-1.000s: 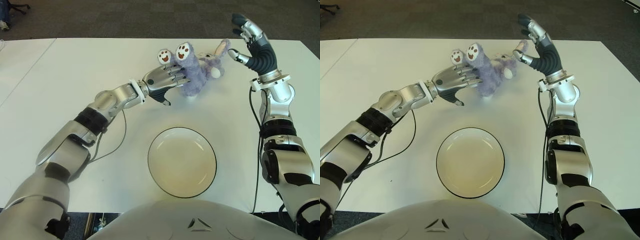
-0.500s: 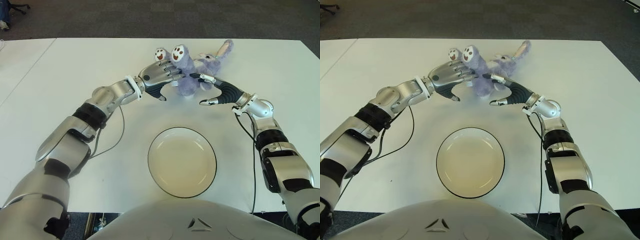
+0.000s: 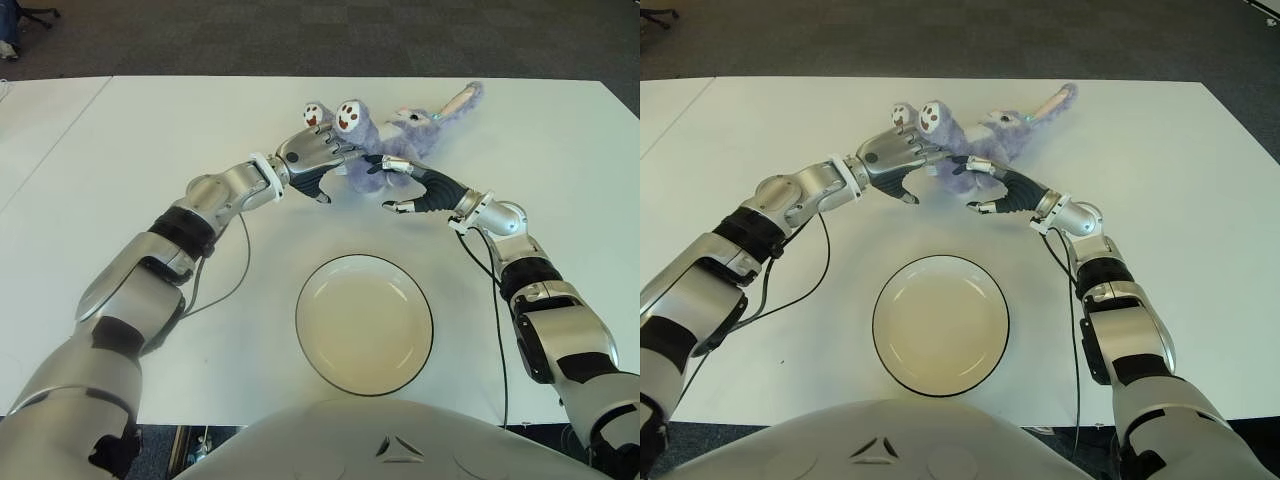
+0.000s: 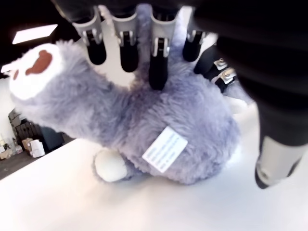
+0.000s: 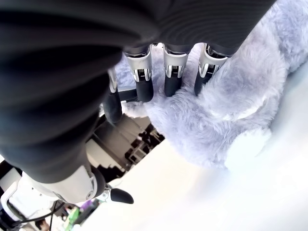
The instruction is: Put the doll into the plate.
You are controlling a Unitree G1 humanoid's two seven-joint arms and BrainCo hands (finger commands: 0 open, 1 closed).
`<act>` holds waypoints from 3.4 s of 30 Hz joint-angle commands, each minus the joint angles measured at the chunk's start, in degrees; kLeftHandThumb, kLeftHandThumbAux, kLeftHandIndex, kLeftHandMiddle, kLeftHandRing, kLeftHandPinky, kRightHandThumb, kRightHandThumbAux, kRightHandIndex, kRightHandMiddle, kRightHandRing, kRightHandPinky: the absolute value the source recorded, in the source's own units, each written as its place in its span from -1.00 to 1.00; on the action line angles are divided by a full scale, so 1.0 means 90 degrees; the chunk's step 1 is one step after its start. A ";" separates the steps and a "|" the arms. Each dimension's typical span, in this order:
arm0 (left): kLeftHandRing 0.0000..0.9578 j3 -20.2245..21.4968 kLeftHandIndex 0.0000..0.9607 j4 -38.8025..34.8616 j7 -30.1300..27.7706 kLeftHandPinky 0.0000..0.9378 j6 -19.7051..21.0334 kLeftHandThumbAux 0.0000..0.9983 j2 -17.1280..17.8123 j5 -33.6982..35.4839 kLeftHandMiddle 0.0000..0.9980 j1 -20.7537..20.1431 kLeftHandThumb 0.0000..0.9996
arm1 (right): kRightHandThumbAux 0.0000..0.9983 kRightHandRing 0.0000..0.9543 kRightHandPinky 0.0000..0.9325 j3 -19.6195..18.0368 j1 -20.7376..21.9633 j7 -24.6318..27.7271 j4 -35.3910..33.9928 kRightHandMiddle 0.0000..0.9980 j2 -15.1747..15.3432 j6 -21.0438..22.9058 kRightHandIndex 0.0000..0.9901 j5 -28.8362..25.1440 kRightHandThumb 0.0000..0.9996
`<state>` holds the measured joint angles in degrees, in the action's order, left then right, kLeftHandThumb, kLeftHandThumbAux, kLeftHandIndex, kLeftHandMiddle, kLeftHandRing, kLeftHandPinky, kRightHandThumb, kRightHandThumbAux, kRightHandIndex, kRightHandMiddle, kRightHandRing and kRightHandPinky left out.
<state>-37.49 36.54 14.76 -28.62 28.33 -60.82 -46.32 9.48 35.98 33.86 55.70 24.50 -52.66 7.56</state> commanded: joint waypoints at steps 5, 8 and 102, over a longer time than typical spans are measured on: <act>-1.00 -0.0081 -1.00 0.0068 0.0136 -1.00 -0.0109 0.22 -0.0024 -0.0037 -1.00 0.0008 -1.00 | 0.46 -1.00 -1.00 0.0260 0.0067 -0.0402 0.0213 -1.00 -0.0073 0.0153 -0.94 0.0504 -0.28; -1.00 -0.0041 -1.00 -0.0025 0.0348 -1.00 -0.0083 0.24 0.0044 -0.0082 -1.00 0.0064 -1.00 | 0.47 -1.00 -1.00 0.0304 0.0136 -0.0539 0.0270 -1.00 -0.0063 0.0254 -0.93 0.0605 -0.23; 0.07 0.5915 -0.12 0.4501 0.0125 0.11 -0.1615 0.43 -0.1314 0.6856 -0.03 -0.0715 0.36 | 0.62 -0.67 -0.59 0.0337 0.0039 -0.0570 -0.0593 -0.91 -0.0152 0.0701 -0.38 0.0469 0.71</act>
<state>14.71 74.97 16.80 -48.96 17.88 0.00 -54.07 12.41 38.02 30.16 50.84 22.87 -46.07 10.45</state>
